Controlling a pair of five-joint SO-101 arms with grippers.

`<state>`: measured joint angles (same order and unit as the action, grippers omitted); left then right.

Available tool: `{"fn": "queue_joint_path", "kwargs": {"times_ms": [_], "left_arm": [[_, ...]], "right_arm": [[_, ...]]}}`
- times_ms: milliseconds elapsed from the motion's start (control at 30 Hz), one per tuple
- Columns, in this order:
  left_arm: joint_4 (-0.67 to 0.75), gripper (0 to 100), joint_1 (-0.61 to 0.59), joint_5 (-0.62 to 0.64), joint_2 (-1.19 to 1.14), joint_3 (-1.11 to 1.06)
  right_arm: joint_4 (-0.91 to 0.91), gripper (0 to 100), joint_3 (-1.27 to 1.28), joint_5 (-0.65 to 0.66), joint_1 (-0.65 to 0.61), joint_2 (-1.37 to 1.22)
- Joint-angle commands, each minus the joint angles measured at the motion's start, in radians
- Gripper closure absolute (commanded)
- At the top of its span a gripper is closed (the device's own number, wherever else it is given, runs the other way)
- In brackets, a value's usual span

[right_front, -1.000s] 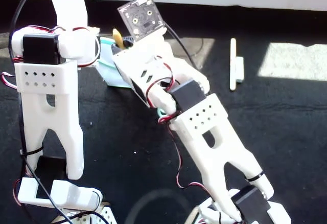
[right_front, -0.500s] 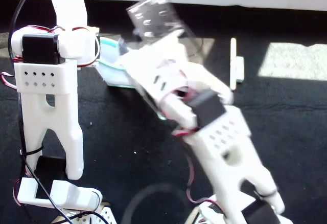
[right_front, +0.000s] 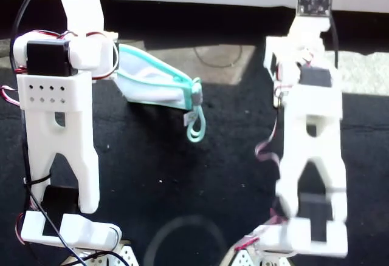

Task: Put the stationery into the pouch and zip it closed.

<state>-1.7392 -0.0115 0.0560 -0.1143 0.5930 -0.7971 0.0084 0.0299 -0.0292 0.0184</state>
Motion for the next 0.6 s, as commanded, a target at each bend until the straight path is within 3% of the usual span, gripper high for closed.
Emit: {"fn": "queue_joint_path", "kwargs": {"times_ms": [0, 100, 400, 567], "left_arm": [[-0.015, 99, 0.008, 0.003, -0.047, -0.010], [-0.015, 99, -0.012, 0.003, -0.044, -0.010], [-0.015, 99, -0.007, 0.003, -0.045, -0.010], [-0.015, 99, -0.010, 0.003, -0.047, -0.010]], "right_arm": [[-0.036, 86.8, -0.180, -0.006, 0.035, -0.245], [-0.117, 83.7, -0.383, -0.006, 0.038, -0.450], [-0.122, 85.8, -1.153, -0.002, 0.062, -1.020], [-0.127, 85.8, -1.388, -0.002, 0.074, -1.257]]}}
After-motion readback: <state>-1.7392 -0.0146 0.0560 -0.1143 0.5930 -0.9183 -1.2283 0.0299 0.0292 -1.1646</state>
